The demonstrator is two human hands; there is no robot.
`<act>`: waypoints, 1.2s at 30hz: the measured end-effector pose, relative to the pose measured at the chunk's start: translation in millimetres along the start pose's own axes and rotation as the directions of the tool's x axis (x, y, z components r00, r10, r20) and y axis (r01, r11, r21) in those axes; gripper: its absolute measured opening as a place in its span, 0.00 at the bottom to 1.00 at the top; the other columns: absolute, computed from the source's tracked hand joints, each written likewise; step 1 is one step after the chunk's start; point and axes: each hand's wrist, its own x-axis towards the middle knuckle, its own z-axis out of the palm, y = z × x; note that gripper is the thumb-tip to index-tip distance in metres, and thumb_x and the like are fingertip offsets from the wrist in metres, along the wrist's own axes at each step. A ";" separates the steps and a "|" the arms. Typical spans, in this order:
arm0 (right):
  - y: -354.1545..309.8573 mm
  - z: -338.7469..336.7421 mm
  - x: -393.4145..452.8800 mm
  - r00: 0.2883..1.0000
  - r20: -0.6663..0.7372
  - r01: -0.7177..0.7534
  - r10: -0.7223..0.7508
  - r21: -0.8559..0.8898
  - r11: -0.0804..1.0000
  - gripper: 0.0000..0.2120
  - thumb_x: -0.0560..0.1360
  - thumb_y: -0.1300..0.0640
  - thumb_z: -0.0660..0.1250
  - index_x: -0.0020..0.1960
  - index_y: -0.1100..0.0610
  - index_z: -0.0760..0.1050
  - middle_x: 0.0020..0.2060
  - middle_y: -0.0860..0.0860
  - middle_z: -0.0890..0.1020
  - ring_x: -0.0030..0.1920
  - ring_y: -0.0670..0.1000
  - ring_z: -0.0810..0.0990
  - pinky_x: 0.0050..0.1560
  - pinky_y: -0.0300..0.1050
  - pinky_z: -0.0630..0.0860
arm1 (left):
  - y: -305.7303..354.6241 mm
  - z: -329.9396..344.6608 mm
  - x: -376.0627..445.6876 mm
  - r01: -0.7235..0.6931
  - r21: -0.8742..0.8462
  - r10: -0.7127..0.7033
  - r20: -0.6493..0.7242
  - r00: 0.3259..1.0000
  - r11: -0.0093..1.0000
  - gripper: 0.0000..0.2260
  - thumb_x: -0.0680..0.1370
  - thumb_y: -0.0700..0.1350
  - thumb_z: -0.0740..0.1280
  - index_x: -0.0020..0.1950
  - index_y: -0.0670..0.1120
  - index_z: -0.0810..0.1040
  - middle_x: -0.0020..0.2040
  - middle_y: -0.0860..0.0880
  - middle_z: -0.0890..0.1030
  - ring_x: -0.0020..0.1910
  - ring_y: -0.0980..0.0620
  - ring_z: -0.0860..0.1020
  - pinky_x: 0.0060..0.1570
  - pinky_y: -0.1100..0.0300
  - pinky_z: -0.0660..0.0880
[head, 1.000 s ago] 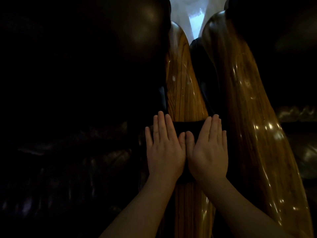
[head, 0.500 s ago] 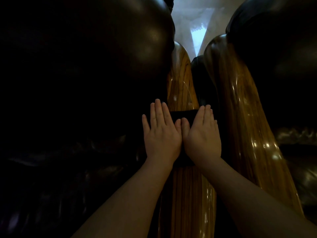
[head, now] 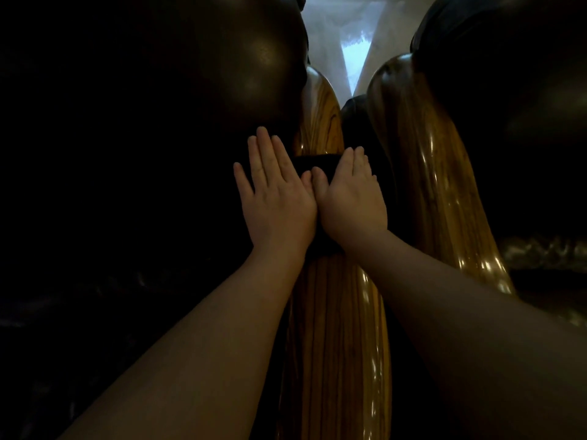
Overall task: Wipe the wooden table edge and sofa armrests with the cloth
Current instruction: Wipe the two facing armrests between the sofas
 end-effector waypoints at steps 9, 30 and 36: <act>2.3 6.4 31.7 0.999 0.007 0.037 -0.038 0.068 0.997 0.35 0.79 0.39 0.48 0.76 0.62 0.48 0.76 0.59 0.53 0.76 0.55 0.51 0.74 0.54 0.53 | 6.9 -2.3 17.8 -0.012 0.005 0.012 -0.019 1.000 1.000 0.26 0.82 0.52 0.44 0.76 0.39 0.45 0.77 0.39 0.45 0.76 0.43 0.44 0.73 0.44 0.47; 21.6 3.0 -62.2 0.999 -0.028 0.041 -0.040 0.043 0.998 0.33 0.80 0.42 0.49 0.77 0.61 0.46 0.77 0.59 0.52 0.76 0.54 0.50 0.74 0.55 0.53 | -9.2 -12.0 -63.0 -0.178 -0.215 0.214 0.157 0.964 0.960 0.23 0.83 0.51 0.41 0.76 0.43 0.48 0.78 0.44 0.50 0.76 0.49 0.46 0.74 0.48 0.47; 27.7 6.1 -116.7 0.996 -0.085 0.010 -0.010 -0.005 1.000 0.32 0.80 0.42 0.46 0.76 0.60 0.47 0.77 0.58 0.53 0.76 0.53 0.48 0.75 0.56 0.51 | -15.6 -19.2 -108.4 -0.205 -0.243 0.251 0.175 0.952 0.948 0.25 0.82 0.52 0.39 0.77 0.43 0.46 0.78 0.45 0.48 0.76 0.51 0.44 0.74 0.48 0.47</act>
